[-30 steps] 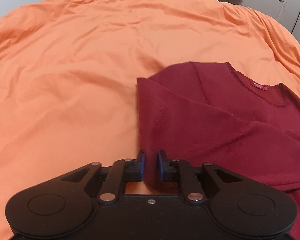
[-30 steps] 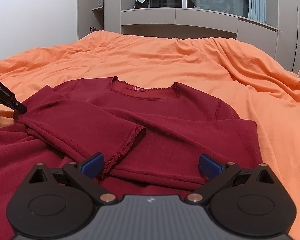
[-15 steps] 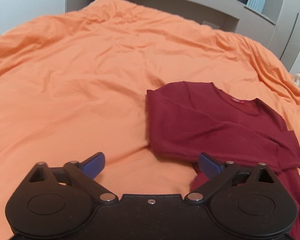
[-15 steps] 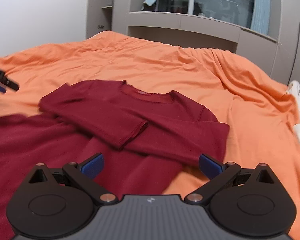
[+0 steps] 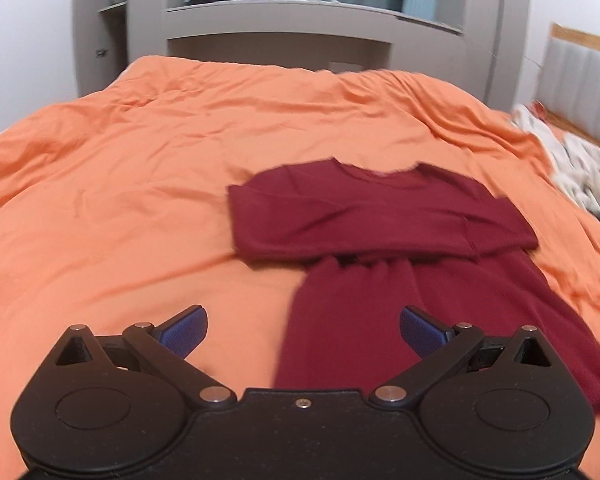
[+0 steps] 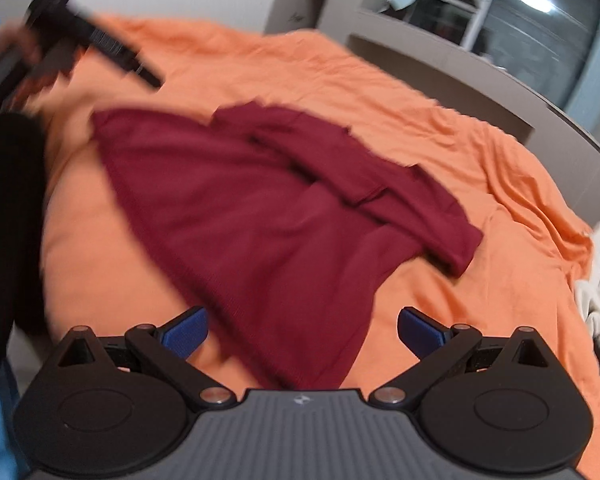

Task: Fold small clothes
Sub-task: 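Move the right gripper to the shirt hem and grasp it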

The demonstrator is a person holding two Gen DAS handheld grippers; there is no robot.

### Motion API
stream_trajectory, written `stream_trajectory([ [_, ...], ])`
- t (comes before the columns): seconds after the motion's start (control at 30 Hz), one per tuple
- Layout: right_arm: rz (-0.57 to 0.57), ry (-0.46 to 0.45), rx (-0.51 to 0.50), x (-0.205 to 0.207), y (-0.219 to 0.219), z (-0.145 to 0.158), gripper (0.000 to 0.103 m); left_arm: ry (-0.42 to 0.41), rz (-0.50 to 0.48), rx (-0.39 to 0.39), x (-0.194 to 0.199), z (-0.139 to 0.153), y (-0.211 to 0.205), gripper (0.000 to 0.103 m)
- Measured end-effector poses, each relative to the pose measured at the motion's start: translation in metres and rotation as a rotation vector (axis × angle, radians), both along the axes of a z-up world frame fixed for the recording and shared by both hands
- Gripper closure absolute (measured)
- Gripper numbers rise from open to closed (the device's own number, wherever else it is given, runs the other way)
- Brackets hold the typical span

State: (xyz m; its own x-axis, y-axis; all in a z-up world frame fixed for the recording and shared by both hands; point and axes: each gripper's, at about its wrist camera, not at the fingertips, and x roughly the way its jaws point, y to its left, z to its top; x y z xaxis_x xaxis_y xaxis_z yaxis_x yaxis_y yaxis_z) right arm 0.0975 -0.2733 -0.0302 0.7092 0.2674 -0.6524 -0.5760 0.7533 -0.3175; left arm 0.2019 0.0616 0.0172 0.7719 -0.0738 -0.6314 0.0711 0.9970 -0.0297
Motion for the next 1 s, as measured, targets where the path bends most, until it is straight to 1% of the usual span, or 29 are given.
stream_trajectory([
  [0.13,-0.035,-0.029,-0.051,-0.005,0.006,-0.010,0.000,0.008,-0.051,0.015,-0.017,-0.006,-0.008,0.001],
  [0.23,-0.049,-0.079,-0.087,-0.001,0.010,-0.020,0.000,0.004,-0.083,0.030,-0.028,-0.010,-0.013,0.001],
  [0.27,-0.048,-0.096,-0.095,-0.001,0.012,-0.022,0.001,0.007,-0.090,0.034,-0.030,-0.011,-0.014,0.001],
  [0.3,-0.043,-0.116,-0.100,-0.003,0.014,-0.023,0.005,0.010,-0.098,0.038,-0.032,-0.012,-0.015,0.001],
  [0.33,-0.036,-0.132,-0.102,-0.004,0.015,-0.024,0.012,0.013,-0.107,0.041,-0.035,-0.013,-0.016,0.001],
  [0.37,-0.029,-0.145,-0.104,-0.005,0.017,-0.025,0.016,0.014,-0.117,0.043,-0.038,-0.014,-0.017,0.001],
  [0.47,-0.010,-0.175,-0.094,-0.008,0.019,-0.026,0.033,0.008,-0.161,0.057,-0.046,-0.016,-0.021,0.001],
  [0.53,0.003,-0.172,-0.079,-0.010,0.020,-0.025,0.062,0.004,-0.189,0.076,-0.052,-0.020,-0.025,0.001],
  [0.63,-0.001,-0.181,-0.041,-0.010,0.019,-0.020,0.084,-0.004,-0.232,0.113,-0.058,-0.025,-0.032,0.001],
  [0.77,-0.050,-0.227,0.087,-0.008,0.010,0.005,0.091,0.006,-0.284,0.152,-0.061,-0.034,-0.042,0.001],
  [0.87,-0.091,-0.264,0.173,-0.003,0.002,0.028,0.092,-0.006,-0.308,0.209,-0.063,-0.039,-0.053,0.001],
  [1.0,-0.110,-0.292,0.247,0.006,-0.005,0.051,0.093,0.001,-0.321,0.283,-0.058,-0.046,-0.069,0.001],
])
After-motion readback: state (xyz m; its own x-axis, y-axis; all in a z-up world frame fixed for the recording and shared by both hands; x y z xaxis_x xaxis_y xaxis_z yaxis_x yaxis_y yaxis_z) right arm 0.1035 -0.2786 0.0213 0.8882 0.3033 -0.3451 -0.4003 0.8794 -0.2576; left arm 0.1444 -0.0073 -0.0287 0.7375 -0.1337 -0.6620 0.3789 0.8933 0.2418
